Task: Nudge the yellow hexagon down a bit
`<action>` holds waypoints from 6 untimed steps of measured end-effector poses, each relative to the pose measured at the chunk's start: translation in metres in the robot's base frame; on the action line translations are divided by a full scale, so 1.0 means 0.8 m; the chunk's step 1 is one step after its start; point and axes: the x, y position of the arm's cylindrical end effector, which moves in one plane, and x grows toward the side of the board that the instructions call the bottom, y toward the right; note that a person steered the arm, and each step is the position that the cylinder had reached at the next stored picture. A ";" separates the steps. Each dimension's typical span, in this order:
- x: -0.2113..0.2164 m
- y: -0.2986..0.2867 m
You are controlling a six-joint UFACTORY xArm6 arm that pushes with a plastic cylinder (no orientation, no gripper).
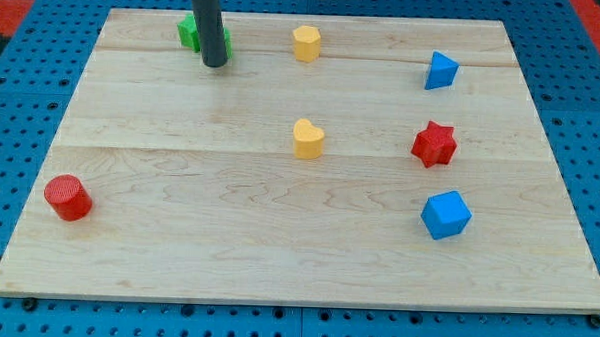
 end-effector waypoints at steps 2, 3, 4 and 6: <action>-0.010 0.030; -0.012 0.084; -0.040 0.081; -0.078 0.042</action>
